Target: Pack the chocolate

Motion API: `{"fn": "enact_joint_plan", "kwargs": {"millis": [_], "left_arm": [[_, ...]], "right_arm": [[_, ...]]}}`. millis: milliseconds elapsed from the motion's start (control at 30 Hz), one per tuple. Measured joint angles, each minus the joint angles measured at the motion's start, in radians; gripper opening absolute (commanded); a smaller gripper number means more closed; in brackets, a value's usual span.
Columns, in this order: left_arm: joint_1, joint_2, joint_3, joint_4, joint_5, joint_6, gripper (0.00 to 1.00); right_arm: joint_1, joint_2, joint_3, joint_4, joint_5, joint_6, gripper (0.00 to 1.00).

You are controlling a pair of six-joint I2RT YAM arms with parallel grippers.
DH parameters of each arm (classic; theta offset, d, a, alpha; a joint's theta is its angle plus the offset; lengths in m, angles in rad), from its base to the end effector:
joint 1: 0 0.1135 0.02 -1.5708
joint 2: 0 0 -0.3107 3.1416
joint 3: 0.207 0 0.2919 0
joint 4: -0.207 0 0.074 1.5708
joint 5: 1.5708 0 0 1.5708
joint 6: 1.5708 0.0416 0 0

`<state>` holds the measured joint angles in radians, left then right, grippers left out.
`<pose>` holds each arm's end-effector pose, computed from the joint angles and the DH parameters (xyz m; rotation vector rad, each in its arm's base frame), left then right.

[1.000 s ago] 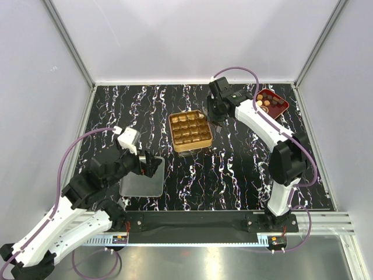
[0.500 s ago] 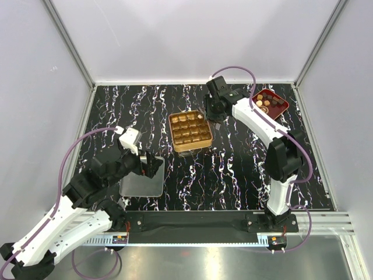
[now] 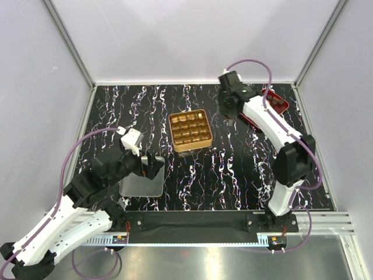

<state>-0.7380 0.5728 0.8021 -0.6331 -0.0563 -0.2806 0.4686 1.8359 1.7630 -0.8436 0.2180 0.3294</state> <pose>0.0975 -0.0855 0.3599 0.4223 1.9801 -0.6018 0.4149 0.1999 0.3614 -0.0798 2.4572 0.0761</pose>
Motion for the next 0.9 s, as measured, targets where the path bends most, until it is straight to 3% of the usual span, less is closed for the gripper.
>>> {"fn": "enact_joint_plan", "kwargs": {"millis": [300, 900], "left_arm": [[-0.004, 0.017, -0.024, 0.0, 0.117, 0.042, 0.99], [-0.005, -0.02, -0.027, -0.003, 0.082, 0.046, 0.99]], "right_arm": [[-0.248, -0.107, -0.204, -0.021, 0.031, -0.014, 0.48], [-0.415, -0.088, -0.263, 0.028, 0.032, -0.102, 0.58]]}}
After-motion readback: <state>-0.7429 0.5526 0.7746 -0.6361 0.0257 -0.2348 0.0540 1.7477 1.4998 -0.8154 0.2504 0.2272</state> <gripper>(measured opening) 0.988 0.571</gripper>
